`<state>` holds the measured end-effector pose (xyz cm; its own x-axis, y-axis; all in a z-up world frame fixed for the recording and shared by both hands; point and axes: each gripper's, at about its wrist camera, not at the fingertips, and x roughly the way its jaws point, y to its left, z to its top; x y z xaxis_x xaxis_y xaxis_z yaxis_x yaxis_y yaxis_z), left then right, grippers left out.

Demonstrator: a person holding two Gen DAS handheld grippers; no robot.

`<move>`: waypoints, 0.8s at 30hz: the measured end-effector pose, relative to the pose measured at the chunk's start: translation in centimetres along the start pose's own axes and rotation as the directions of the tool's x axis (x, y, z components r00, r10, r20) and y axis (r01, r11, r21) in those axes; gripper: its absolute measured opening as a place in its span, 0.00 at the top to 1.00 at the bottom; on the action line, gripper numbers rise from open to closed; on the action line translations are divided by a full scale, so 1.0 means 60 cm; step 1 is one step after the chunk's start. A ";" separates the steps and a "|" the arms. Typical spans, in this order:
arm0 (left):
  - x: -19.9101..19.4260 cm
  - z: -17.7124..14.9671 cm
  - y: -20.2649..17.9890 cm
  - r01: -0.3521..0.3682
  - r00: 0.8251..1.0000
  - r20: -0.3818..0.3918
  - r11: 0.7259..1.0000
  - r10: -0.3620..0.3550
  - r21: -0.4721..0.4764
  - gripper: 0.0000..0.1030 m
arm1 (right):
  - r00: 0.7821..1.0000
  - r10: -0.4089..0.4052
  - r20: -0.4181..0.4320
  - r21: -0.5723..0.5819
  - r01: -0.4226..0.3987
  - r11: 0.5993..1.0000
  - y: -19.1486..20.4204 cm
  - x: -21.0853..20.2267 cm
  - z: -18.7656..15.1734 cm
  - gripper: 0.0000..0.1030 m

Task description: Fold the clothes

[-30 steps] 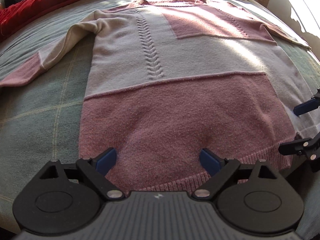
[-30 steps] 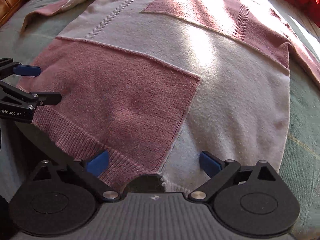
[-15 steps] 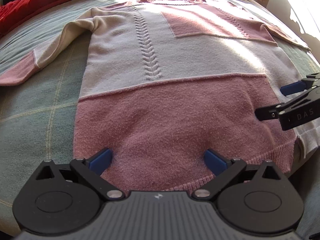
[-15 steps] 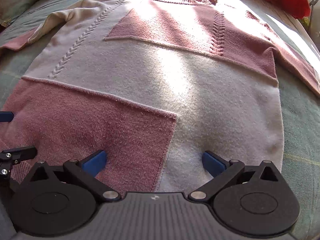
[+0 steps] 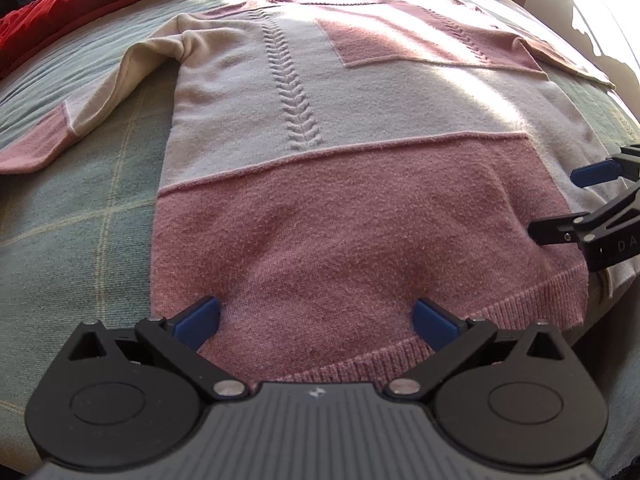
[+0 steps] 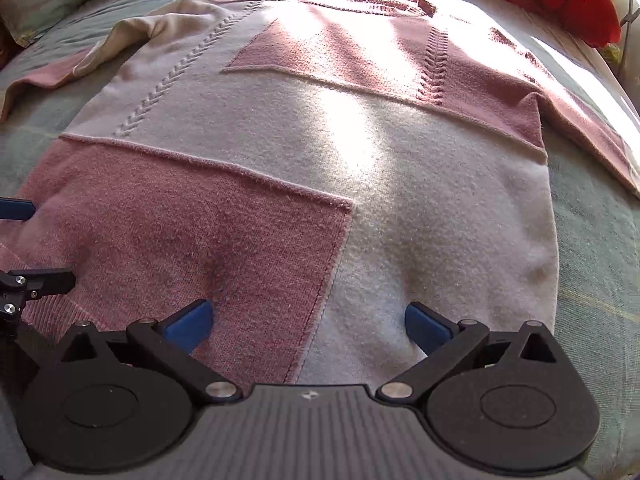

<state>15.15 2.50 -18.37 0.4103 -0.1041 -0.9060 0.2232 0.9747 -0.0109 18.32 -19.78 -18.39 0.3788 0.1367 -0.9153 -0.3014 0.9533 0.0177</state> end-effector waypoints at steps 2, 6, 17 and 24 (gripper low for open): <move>-0.008 -0.008 0.001 0.007 1.000 -0.010 1.000 -0.006 0.018 0.01 | 1.000 -0.015 -0.011 0.006 0.015 1.000 0.001 -0.007 -0.006 0.00; -0.034 0.011 -0.001 -0.007 0.999 0.051 0.999 0.005 0.051 0.01 | 1.000 -0.028 0.012 0.067 0.028 0.997 -0.003 -0.024 0.013 0.00; 0.040 0.098 0.012 0.016 0.996 0.089 1.000 -0.015 -0.007 0.01 | 1.000 -0.028 0.003 0.235 0.026 0.972 -0.029 0.023 0.051 0.00; 0.018 0.013 0.035 0.064 0.976 0.210 0.998 -0.063 0.002 0.01 | 0.998 -0.051 0.048 0.248 0.038 0.968 -0.023 0.026 0.033 0.00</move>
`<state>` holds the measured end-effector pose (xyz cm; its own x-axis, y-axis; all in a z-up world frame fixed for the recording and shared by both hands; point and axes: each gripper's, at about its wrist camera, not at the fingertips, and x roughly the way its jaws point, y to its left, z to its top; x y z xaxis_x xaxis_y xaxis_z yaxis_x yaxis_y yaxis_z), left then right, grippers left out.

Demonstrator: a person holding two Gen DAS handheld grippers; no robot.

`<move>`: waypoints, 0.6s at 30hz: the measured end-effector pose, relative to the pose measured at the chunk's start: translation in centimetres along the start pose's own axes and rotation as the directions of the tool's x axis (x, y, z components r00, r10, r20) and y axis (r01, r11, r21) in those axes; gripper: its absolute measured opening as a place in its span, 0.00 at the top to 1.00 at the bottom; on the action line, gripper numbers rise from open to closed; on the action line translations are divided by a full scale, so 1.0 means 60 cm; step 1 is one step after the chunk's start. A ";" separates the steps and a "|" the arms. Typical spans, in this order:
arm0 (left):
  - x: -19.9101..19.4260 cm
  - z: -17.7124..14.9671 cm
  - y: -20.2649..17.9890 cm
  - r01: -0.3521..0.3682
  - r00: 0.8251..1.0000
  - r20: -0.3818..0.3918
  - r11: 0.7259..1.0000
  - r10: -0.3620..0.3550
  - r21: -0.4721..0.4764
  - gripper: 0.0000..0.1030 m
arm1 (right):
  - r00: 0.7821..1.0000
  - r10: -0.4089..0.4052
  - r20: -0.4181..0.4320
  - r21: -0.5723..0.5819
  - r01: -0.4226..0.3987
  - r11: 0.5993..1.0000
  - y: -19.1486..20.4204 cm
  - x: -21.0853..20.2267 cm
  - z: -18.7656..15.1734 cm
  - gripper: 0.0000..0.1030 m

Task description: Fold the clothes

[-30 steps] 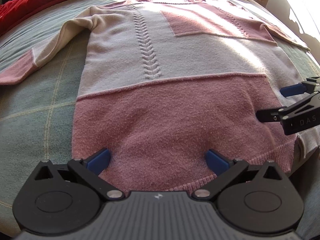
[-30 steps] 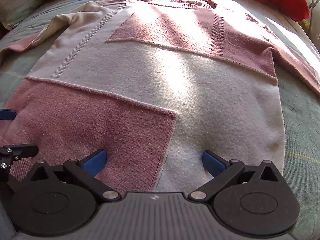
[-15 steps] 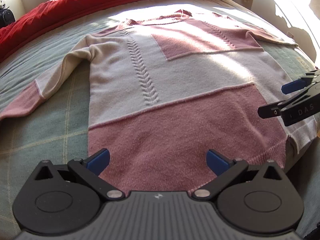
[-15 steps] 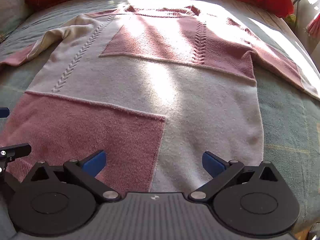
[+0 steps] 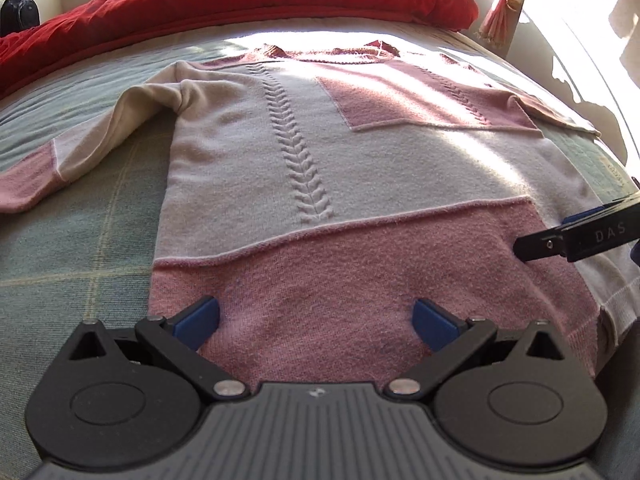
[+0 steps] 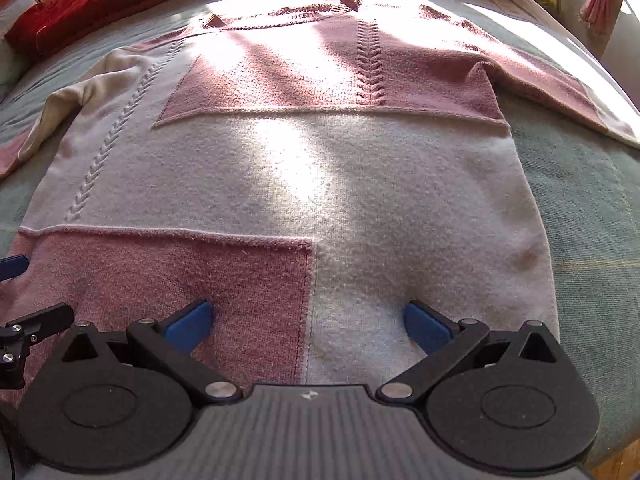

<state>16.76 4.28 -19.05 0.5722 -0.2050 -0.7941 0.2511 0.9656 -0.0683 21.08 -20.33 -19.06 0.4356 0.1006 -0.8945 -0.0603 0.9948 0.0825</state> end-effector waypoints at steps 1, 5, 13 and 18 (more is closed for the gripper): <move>-0.004 -0.002 0.001 -0.001 1.000 0.001 1.000 0.001 0.009 0.01 | 1.000 -0.006 -0.002 -0.001 0.006 1.000 0.001 0.001 0.001 0.00; -0.010 0.025 0.014 0.011 0.998 -0.062 1.000 -0.011 -0.010 0.02 | 1.000 -0.011 0.008 -0.004 0.011 1.000 0.002 0.000 0.000 0.00; -0.046 0.125 0.082 0.036 0.999 -0.013 0.999 -0.036 0.009 0.19 | 0.999 -0.023 0.040 -0.014 0.023 1.000 0.007 -0.004 -0.007 0.00; -0.056 0.212 0.168 -0.006 1.000 0.019 0.999 0.005 0.041 0.43 | 0.997 -0.014 0.079 -0.061 0.019 0.998 0.025 -0.027 0.012 0.00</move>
<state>27.30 12.64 -9.37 0.5885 -0.2031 -0.7826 0.2796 0.9593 -0.0386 20.94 -18.97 -17.15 0.5057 0.0878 -0.8582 -0.1071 0.9935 0.0385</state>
